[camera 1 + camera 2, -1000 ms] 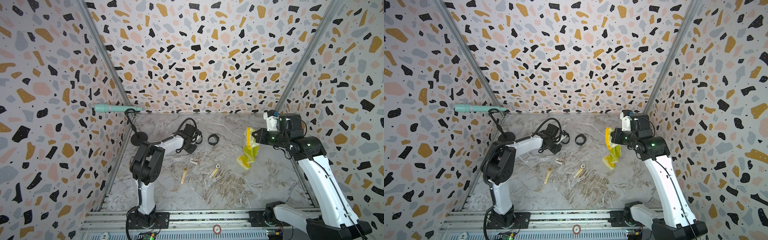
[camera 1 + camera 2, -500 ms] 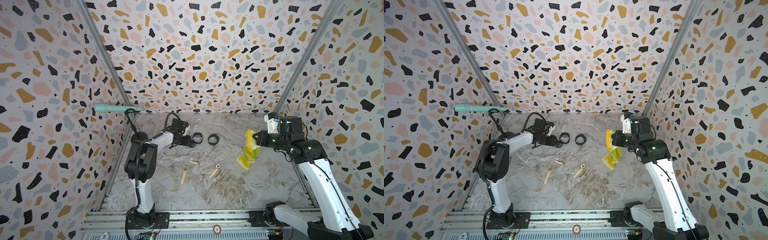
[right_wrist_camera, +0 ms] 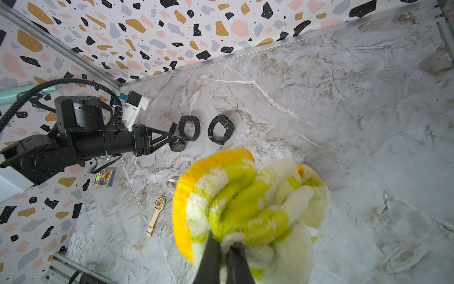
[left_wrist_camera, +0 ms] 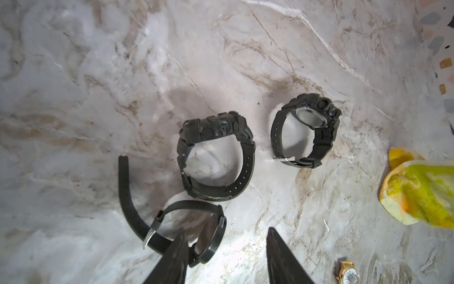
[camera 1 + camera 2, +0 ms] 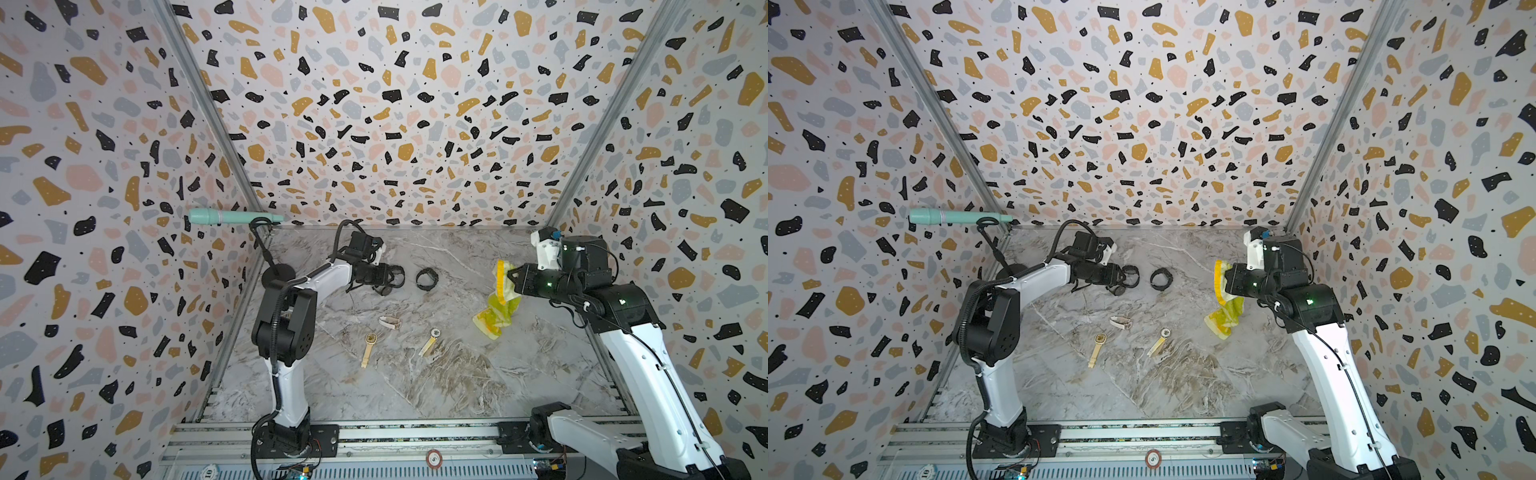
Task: Wipe the watch dial
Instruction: Adjust the watch at the center of the board.
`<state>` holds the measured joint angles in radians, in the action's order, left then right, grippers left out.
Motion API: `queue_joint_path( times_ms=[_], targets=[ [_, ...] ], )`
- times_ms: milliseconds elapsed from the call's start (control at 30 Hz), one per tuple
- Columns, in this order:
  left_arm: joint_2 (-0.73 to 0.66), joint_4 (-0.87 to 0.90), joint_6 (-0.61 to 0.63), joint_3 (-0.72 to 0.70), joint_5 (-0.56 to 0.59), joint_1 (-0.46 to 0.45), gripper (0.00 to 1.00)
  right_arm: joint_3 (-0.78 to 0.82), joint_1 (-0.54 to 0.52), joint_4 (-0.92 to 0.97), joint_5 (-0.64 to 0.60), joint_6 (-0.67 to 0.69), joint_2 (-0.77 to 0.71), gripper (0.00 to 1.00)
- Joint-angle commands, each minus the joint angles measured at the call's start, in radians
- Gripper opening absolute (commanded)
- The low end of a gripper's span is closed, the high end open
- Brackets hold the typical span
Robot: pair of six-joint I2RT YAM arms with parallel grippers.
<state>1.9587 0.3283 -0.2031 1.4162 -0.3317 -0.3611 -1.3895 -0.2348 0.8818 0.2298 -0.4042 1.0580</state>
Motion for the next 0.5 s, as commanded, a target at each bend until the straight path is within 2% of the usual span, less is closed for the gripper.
queue_joint_path(
  times_ms=[0,267,467],
  targets=[
    [0.021,0.041,-0.006,0.023,0.031,-0.022,0.50,-0.004,0.002,-0.022,-0.006,-0.010,-0.018,0.00],
    [0.067,0.081,-0.042,0.049,0.119,-0.042,0.50,-0.020,0.003,-0.008,-0.010,-0.008,-0.010,0.00],
    [0.075,0.064,-0.064,0.062,0.140,-0.043,0.50,-0.029,0.002,0.004,-0.013,-0.006,-0.008,0.00]
  ],
)
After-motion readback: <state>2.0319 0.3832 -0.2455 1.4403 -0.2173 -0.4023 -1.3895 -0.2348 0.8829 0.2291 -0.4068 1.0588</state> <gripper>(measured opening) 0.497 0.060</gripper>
